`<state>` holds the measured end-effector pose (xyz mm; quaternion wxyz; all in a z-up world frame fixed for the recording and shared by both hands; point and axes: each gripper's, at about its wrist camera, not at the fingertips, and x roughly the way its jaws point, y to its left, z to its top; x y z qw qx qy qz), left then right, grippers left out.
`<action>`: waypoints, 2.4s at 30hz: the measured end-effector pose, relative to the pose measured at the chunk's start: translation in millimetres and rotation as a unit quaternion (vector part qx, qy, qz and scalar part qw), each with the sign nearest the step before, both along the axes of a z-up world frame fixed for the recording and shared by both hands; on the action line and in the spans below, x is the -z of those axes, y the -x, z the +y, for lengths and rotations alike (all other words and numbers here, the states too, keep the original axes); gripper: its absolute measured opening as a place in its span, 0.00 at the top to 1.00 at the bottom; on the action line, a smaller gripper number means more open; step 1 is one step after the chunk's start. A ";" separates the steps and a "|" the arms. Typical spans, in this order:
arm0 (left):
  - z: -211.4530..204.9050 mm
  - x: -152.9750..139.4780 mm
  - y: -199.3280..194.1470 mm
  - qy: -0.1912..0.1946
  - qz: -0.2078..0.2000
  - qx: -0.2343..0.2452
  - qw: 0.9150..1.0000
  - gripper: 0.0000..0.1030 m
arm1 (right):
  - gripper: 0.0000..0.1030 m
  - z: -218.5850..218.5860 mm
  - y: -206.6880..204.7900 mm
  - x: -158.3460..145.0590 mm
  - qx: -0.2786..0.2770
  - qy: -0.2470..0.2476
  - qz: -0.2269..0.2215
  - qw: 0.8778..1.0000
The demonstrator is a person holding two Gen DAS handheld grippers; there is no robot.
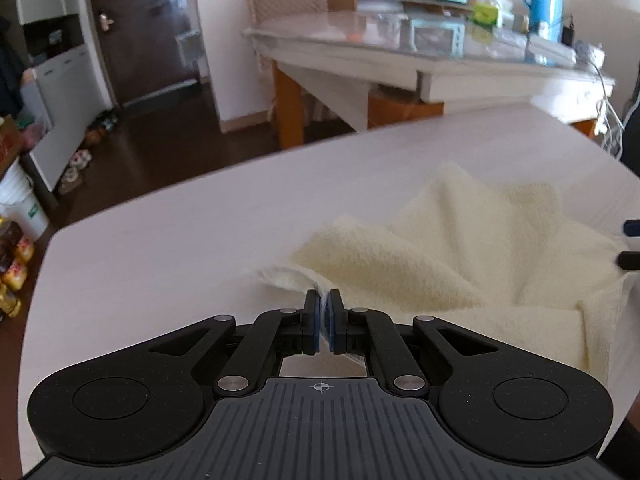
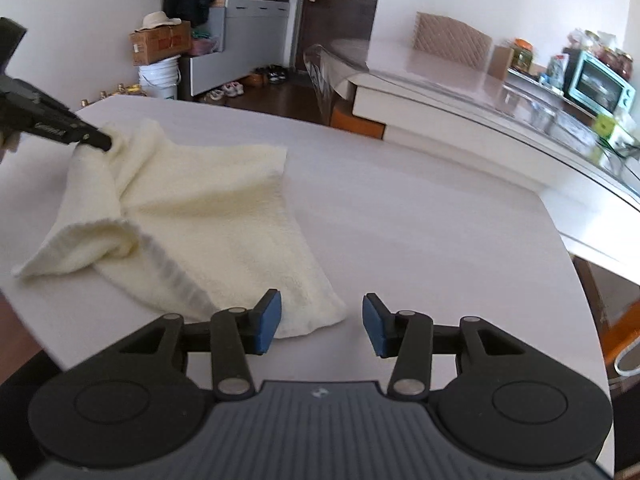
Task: Fold towel
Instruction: 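Pull the towel corners apart with both grippers and lay it flat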
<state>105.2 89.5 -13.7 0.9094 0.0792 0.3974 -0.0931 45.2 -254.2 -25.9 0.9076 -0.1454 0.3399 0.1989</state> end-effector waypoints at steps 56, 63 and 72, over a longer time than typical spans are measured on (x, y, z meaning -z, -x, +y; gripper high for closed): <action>-48.0 0.6 -60.0 -0.008 -0.026 0.069 0.997 0.52 | 0.55 18.5 -135.5 -2.1 0.022 0.008 -0.046 0.999; -47.5 -7.9 -0.5 0.002 -0.001 0.106 0.994 0.48 | 0.53 16.2 -79.2 -20.3 -0.012 -0.034 -0.044 0.998; -62.1 6.7 45.8 -0.041 0.013 0.140 0.989 0.48 | 0.52 23.5 -34.7 0.9 -0.064 0.009 -0.007 0.998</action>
